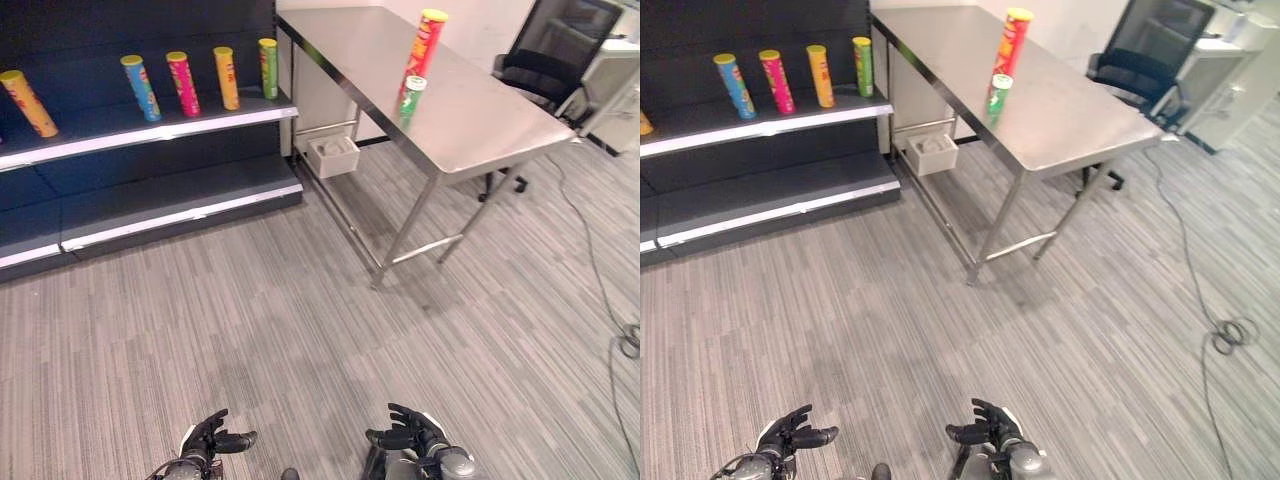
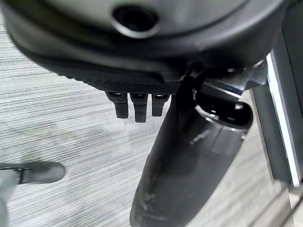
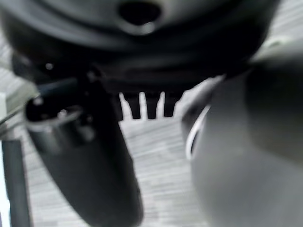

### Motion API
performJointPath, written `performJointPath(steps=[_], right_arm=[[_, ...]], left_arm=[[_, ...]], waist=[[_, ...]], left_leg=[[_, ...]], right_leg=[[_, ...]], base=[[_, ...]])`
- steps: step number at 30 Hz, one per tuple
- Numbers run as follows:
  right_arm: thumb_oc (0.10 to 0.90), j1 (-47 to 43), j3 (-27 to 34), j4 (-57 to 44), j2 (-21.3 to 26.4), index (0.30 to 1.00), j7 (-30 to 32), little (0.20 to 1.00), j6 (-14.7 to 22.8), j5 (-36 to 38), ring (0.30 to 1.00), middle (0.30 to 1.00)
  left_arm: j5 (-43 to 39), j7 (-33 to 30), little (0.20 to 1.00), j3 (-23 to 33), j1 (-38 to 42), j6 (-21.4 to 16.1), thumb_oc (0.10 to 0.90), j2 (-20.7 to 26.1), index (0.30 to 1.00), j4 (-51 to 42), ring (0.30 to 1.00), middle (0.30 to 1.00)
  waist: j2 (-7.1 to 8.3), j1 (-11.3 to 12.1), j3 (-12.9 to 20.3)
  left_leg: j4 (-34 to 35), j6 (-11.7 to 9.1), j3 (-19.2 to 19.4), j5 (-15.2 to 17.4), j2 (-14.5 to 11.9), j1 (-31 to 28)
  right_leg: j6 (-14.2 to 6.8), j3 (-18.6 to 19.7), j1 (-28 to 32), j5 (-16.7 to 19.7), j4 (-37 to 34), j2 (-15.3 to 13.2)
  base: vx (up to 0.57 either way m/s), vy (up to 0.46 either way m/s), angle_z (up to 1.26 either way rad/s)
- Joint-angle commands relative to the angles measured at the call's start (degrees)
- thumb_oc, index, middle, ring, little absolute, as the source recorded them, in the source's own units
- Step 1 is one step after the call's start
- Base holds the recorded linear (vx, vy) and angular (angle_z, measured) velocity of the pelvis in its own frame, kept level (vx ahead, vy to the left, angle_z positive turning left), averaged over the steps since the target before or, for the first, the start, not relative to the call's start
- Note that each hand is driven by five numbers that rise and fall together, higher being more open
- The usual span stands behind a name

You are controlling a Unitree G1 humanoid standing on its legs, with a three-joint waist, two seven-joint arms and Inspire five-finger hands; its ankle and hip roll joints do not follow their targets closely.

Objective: Put the goods on the table back onto the shelves and tidy them up.

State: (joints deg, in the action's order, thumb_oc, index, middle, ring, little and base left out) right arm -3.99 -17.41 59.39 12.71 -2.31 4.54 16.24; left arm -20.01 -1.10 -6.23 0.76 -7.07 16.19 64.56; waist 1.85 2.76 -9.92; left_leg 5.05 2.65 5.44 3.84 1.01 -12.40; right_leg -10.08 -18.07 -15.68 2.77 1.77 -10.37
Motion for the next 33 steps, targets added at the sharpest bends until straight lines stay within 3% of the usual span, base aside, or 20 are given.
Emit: performJointPath(steps=[1, 4, 9, 10, 11, 12, 13, 14, 15, 16, 17, 18, 20, 21, 22, 23, 24, 27, 31, 33], right_arm=[[0.800, -1.9, 2.2, -0.6, 1.8, 0.900, 1.0, 0.900, 1.7, -0.3, 0.900, 0.900], [0.800, -1.6, 2.4, -0.1, 1.7, 0.900, 0.9, 0.900, 1.3, -1.4, 0.900, 0.900], [0.800, -1.2, 1.9, 1.6, 2.0, 0.900, 0.2, 0.900, 1.0, -1.6, 0.900, 0.900], [0.800, -0.8, 2.3, 2.3, 2.3, 0.900, 0.4, 0.900, 1.2, -0.7, 0.900, 0.900], [0.800, -0.3, 2.5, 2.3, 2.6, 0.900, 0.5, 0.900, 1.5, 0.7, 0.900, 0.900], [0.800, -0.3, 2.2, 2.2, 2.7, 0.900, 0.5, 0.900, 1.6, 1.0, 0.900, 0.900], [0.800, -0.3, 2.2, 2.2, 2.7, 0.900, 0.5, 0.900, 1.6, 1.0, 0.900, 0.900], [0.800, -0.3, 2.0, 1.4, 2.8, 0.900, 0.6, 0.900, 1.7, 1.6, 0.900, 0.900], [0.800, -0.3, 2.0, 1.4, 2.8, 0.900, 0.6, 0.900, 1.7, 1.6, 0.900, 0.900], [0.800, -0.9, 1.5, 0.1, 3.2, 0.900, 0.6, 0.900, 1.7, 1.8, 0.900, 0.900], [0.800, -1.8, 1.4, -0.2, 3.6, 0.900, 1.1, 0.900, 1.6, 2.1, 0.900, 0.900], [0.800, -2.1, 1.7, -1.1, 3.8, 0.900, 1.3, 0.900, 1.7, 2.9, 0.900, 0.900], [0.800, -2.2, 1.7, -1.2, 3.6, 0.900, 1.4, 0.900, 1.8, 3.0, 0.900, 0.900], [0.800, -2.2, 1.6, -2.4, 3.9, 0.900, 1.5, 0.900, 1.9, 2.9, 0.900, 0.900], [0.800, -2.1, 1.6, -2.8, 4.0, 0.900, 1.5, 0.900, 2.0, 2.8, 0.900, 0.900], [0.800, -2.1, 1.3, -3.7, 4.2, 0.900, 1.5, 0.900, 2.0, 2.5, 0.900, 0.900], [0.800, -1.8, 1.1, -5.2, 4.9, 0.900, 1.3, 0.900, 2.1, 1.8, 0.900, 0.900], [0.800, -1.9, 1.4, -5.3, 5.2, 0.900, 1.3, 0.900, 2.4, 2.1, 0.900, 0.900], [0.800, -1.4, 2.4, -4.9, 4.6, 0.900, 1.3, 0.900, 2.2, 2.3, 0.900, 0.900], [0.800, -0.9, 2.7, -4.8, 4.1, 0.900, 1.3, 0.900, 2.2, 2.3, 0.900, 0.900]], left_arm=[[2.1, 0.1, 0.900, -1.5, 1.6, -2.0, 0.800, 1.2, 0.900, -3.3, 0.900, 0.900], [2.8, 0.5, 0.900, -1.8, 1.6, -2.0, 0.800, 0.6, 0.900, -3.3, 0.900, 0.900], [3.6, 1.0, 0.900, -3.3, 1.2, -1.8, 0.800, -0.5, 0.900, -3.6, 0.900, 0.900], [3.5, 1.2, 0.900, -4.2, 1.6, -1.4, 0.800, -0.7, 0.900, -3.4, 0.900, 0.900], [3.1, 1.7, 0.900, -5.0, 1.7, -1.2, 0.800, -0.7, 0.900, -4.2, 0.900, 0.900], [3.0, 1.8, 0.900, -5.4, 2.0, -1.1, 0.800, -0.6, 0.900, -4.6, 0.900, 0.900], [3.0, 1.8, 0.900, -5.4, 2.0, -1.1, 0.800, -0.6, 0.900, -4.6, 0.900, 0.900], [2.7, 1.8, 0.900, -5.8, 2.3, -0.9, 0.800, -0.3, 0.900, -5.4, 0.900, 0.900], [2.7, 1.8, 0.900, -5.8, 2.3, -0.9, 0.800, -0.3, 0.900, -5.4, 0.900, 0.900], [1.1, 1.7, 0.900, -6.1, 2.4, -0.9, 0.800, -0.2, 0.900, -7.5, 0.900, 0.900], [0.5, 1.7, 0.900, -6.2, 2.6, -0.8, 0.800, -0.2, 0.900, -8.4, 0.900, 0.900], [0.3, 1.7, 0.900, -6.1, 2.5, -0.7, 0.800, -0.5, 0.900, -8.6, 0.900, 0.900], [0.6, 1.3, 0.900, -6.2, 2.7, -0.8, 0.800, -0.7, 0.900, -8.0, 0.900, 0.900], [0.9, 1.0, 0.900, -6.2, 2.7, -0.9, 0.800, -0.8, 0.900, -7.6, 0.900, 0.900], [1.0, 0.9, 0.900, -6.2, 2.6, -0.9, 0.800, -0.9, 0.900, -7.6, 0.900, 0.900], [1.2, 0.8, 0.900, -6.2, 2.6, -0.9, 0.800, -1.0, 0.900, -7.2, 0.900, 0.900], [1.5, 0.9, 0.900, -6.4, 2.0, -1.1, 0.800, -1.0, 0.900, -7.5, 0.900, 0.900], [1.4, 1.1, 0.900, -6.5, 1.4, -1.2, 0.800, -1.0, 0.900, -7.3, 0.900, 0.900], [1.8, 1.4, 0.900, -6.7, 1.1, -1.0, 0.800, -1.0, 0.900, -6.5, 0.900, 0.900], [2.3, 1.5, 0.900, -6.8, 1.3, -1.0, 0.800, -1.0, 0.900, -5.8, 0.900, 0.900]], waist=[[1.72, 0.4, -3.0], [1.95, -0.3, -2.8], [2.23, -1.0, -0.7], [1.80, -1.5, 0.1], [1.43, -2.1, 0.8], [1.32, -2.3, 0.7], [1.51, -2.4, 0.9], [1.70, -2.2, 0.2], [1.73, -2.3, 0.3], [2.51, -1.2, -1.6], [2.50, -0.9, -2.8], [2.38, 0.0, -3.1], [2.26, 0.1, -3.1], [1.79, 0.0, -2.9], [1.65, 0.2, -2.8], [0.98, 0.4, -2.6], [0.24, 1.5, -2.4], [-0.33, 1.9, -2.3], [-0.78, 0.9, -1.9], [-0.20, 0.3, -1.1]], left_leg=[[-0.1, -2.0, -2.8, -1.1, 1.2, 4.0], [-0.1, -2.3, -4.1, 1.1, 1.1, 0.9], [-2.1, -3.2, -6.5, 3.7, -0.1, -2.2], [-6.5, -5.0, -6.8, 3.1, -2.4, -1.6], [-13.7, -7.9, -4.9, 0.8, -5.1, 0.4], [-21.2, -9.3, -4.3, -1.9, -6.2, 3.1], [-21.2, -9.2, -4.4, -2.1, -6.0, 3.4], [-28.5, -10.3, -4.0, -4.8, -6.9, 7.2], [-28.5, -10.3, -4.1, -4.8, -6.9, 7.3], [-36.6, -10.6, -2.8, -7.5, -7.4, 10.8], [-35.2, -9.7, 1.1, -7.2, -10.9, 14.1], [-25.4, -8.8, 6.6, -4.1, -13.5, 14.1], [-21.3, -8.7, 7.3, -3.4, -13.2, 14.5], [-14.8, -9.2, 8.5, -5.6, -12.5, 16.5], [-13.0, -9.3, 8.1, -6.1, -12.3, 16.5], [-8.6, -9.8, 7.2, -9.3, -12.0, 17.4], [-3.0, -10.3, 2.5, -12.9, -11.0, 18.7], [-0.7, -11.3, -1.0, -14.3, -10.4, 20.2], [-0.1, -10.6, 1.5, -14.3, -10.1, 18.3], [-0.3, -9.4, 1.8, -12.9, -8.6, 17.1]], right_leg=[[-3.1, 2.3, 6.2, 8.4, -6.8, -0.3], [-3.9, 1.1, 4.7, 10.4, -6.8, -1.2], [-2.3, 0.4, 7.6, 10.2, -6.8, 0.5], [-1.0, -0.5, 9.6, 9.3, -6.8, 1.9], [0.5, -3.0, 12.0, 6.9, -6.8, 3.0], [1.7, -3.3, 13.4, 5.2, -6.8, 4.1], [1.7, -3.4, 13.2, 5.3, -6.8, 3.8], [2.9, -3.7, 14.5, 3.8, -6.8, 4.4], [2.9, -3.7, 14.4, 3.8, -6.8, 4.4], [4.0, -4.7, 16.5, 1.9, -6.8, 4.4], [4.3, -4.9, 17.5, 0.8, -6.8, 4.6], [3.4, -4.9, 18.9, -0.1, -6.8, 4.3], [3.2, -4.8, 18.9, -0.5, -6.8, 4.1], [2.9, -4.8, 19.0, -0.7, -6.8, 4.1], [3.0, -4.5, 19.3, -1.1, -6.8, 4.2], [2.9, -4.3, 19.4, -1.7, -6.8, 4.8], [2.9, -3.2, 20.5, -2.8, -6.8, 5.6], [3.0, -2.1, 21.5, -4.0, -6.8, 6.0], [3.0, -1.5, 23.6, -4.5, -6.8, 5.5], [2.3, -0.9, 24.8, -4.1, -6.8, 4.1]], base=[[0.26, 0.002, 0.45], [0.36, -0.007, 0.44], [0.47, -0.081, 0.11], [0.47, -0.213, 0.44], [0.58, -0.288, 0.68], [0.31, -0.192, 0.66], [0.18, -0.143, 0.60], [0.07, -0.067, 0.23], [0.19, -0.141, -0.07], [0.19, -0.097, -0.13], [0.34, -0.045, -0.12], [0.22, 0.029, -0.18], [0.17, 0.101, -0.10], [0.18, 0.135, 0.05], [0.20, 0.155, 0.04], [0.29, 0.187, 0.05], [0.23, 0.161, 0.01], [0.21, 0.152, -0.47], [0.22, 0.237, 0.02], [0.13, 0.168, -0.13]])
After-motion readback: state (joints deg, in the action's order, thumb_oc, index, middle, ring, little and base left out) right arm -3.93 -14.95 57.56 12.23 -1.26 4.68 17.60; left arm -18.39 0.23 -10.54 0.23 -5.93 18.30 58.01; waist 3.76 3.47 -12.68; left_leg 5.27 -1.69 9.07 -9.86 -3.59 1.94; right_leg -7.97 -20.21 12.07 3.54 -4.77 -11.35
